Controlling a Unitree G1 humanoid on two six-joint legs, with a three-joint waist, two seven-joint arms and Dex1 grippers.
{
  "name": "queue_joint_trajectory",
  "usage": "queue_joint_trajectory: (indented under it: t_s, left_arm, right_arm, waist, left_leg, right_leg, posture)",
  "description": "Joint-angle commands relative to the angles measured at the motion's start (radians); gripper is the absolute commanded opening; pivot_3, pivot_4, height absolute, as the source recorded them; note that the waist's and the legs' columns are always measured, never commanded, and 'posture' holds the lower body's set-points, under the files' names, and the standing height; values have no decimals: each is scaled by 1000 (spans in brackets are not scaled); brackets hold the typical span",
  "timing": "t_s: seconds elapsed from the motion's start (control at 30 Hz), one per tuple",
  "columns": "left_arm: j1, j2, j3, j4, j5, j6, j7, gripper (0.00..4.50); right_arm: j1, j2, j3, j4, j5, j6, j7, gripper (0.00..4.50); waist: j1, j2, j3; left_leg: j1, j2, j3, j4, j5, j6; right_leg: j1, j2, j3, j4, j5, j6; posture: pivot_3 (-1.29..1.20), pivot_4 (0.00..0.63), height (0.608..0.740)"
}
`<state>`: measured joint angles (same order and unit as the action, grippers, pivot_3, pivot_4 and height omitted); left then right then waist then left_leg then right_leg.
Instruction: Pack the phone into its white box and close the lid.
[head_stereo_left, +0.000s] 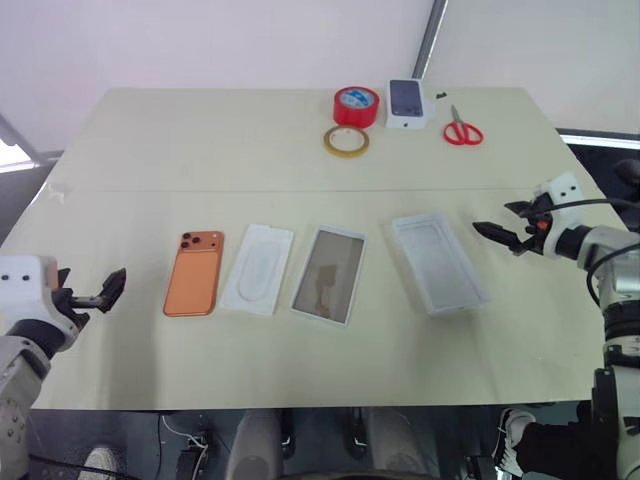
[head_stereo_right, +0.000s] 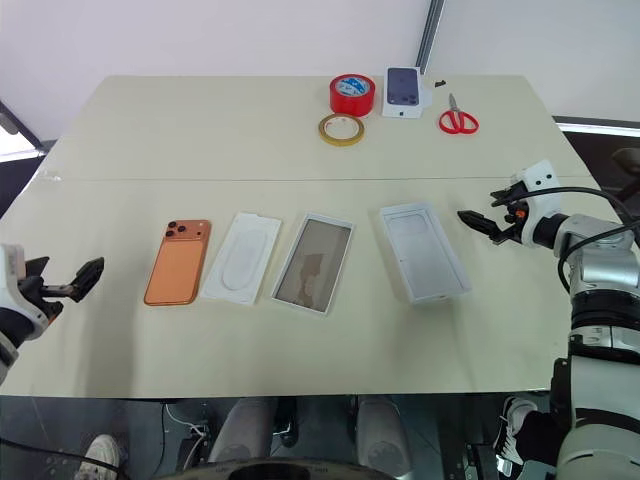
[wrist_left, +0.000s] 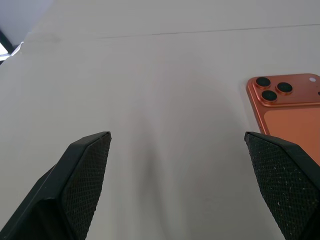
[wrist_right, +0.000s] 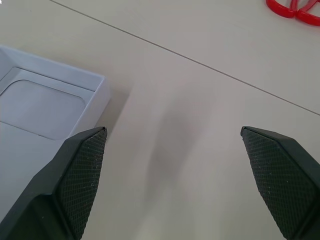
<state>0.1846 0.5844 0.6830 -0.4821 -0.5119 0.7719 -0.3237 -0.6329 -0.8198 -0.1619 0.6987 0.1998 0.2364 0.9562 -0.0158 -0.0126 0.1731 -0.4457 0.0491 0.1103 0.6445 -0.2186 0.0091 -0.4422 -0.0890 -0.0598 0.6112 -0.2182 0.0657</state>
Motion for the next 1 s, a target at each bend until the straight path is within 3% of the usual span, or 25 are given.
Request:
queue_joint_trajectory:
  t_s: [0.03,0.37,0.63,0.8,1.0]
  left_arm:
    - [-16,7,11,-32,-8,-4,9,4500]
    - [-64,11,-30,-94,-53,46,17,4500]
    - [-214,-31,-221,-130,-169,149,17,4500]
    - [-322,-33,-391,-145,-212,313,61,4500]
    - [-486,-127,-320,-41,-286,550,189,4500]
  right_arm:
    - [-37,5,-2,-49,9,-6,6,4478]
    - [-36,57,35,-194,20,33,19,4478]
    - [50,131,88,-550,69,183,8,4478]
    - [134,138,135,-805,111,291,-1,4478]
    - [221,167,196,-999,147,375,-43,4478]
  waist:
    - [0,0,0]
    - [0,0,0]
    - [5,0,0]
    - [7,0,0]
    - [3,-1,-1]
  left_leg:
    - [0,0,0,0,0,0]
    - [0,0,0,1,0,0]
    - [0,0,0,2,0,1]
    - [0,0,0,3,2,3]
    - [2,0,-2,4,2,3]
  right_leg:
    - [0,0,0,0,0,0]
    - [0,1,0,2,0,0]
    - [2,1,0,3,0,1]
    - [2,3,-1,4,0,1]
    - [4,6,-1,5,0,1]
  posture:
    - [0,150,740]
    - [0,150,740]
    - [0,150,740]
    - [0,150,740]
    - [0,150,740]
